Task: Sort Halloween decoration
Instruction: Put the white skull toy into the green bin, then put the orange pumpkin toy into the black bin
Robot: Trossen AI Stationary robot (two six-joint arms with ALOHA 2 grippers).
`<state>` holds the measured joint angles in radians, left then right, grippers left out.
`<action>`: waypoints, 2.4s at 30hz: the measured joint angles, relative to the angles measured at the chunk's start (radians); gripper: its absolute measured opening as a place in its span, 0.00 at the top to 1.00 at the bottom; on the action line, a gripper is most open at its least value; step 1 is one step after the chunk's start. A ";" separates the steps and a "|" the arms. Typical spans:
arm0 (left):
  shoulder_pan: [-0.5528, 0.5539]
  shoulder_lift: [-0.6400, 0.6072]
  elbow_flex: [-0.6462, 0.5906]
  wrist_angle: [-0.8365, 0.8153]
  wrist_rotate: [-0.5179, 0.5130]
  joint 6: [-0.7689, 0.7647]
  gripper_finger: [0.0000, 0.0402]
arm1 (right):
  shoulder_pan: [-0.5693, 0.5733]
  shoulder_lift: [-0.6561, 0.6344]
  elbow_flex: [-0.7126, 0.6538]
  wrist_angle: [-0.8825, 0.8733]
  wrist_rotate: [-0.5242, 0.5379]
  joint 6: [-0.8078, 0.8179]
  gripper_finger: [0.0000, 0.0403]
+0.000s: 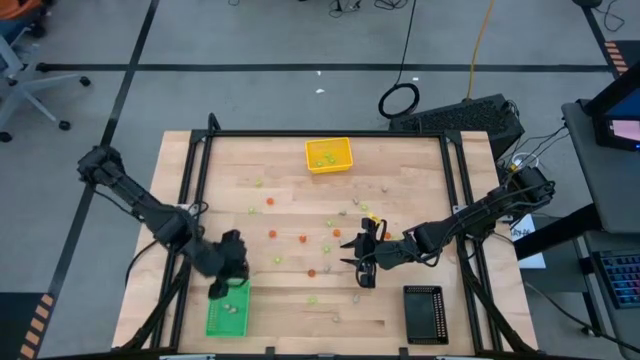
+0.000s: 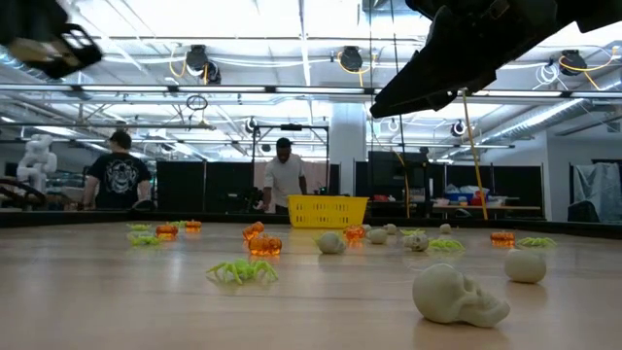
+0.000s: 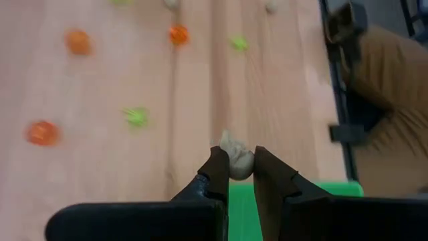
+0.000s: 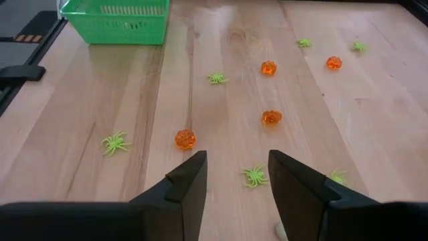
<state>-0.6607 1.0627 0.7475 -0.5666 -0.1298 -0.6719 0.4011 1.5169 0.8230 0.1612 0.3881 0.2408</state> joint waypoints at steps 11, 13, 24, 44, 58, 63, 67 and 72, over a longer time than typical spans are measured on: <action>-0.222 0.217 0.000 0.013 -0.013 -0.088 0.92 | 0.000 0.000 0.000 0.030 0.001 0.079 0.64; -0.230 0.253 0.000 0.013 -0.008 -0.109 0.92 | 0.000 0.000 0.000 0.055 0.002 0.081 0.64; -0.232 0.337 0.000 0.066 -0.002 -0.109 0.85 | 0.025 0.069 0.000 0.162 -0.079 0.168 0.63; -0.259 0.237 0.000 0.058 0.014 -0.103 0.61 | 0.099 0.147 0.250 -0.485 0.105 0.298 0.58; -0.239 0.082 0.000 0.133 -0.778 0.290 0.71 | 0.063 0.147 0.333 -1.105 0.052 0.408 0.58; -0.189 0.120 -0.002 0.172 -0.788 0.289 0.71 | 0.011 0.147 0.333 -1.201 -0.040 0.391 0.58; -0.155 0.180 -0.002 0.236 -0.788 0.295 0.71 | -0.064 0.147 0.311 -1.157 -0.121 0.295 0.54; -0.125 0.235 -0.002 0.306 -0.786 0.367 0.71 | -0.141 0.147 0.241 -1.118 -0.156 0.208 0.49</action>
<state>-0.7861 1.2979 0.7460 -0.2604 -0.9157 -0.3045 0.2598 1.6638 1.0637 -0.9563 0.2323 0.4491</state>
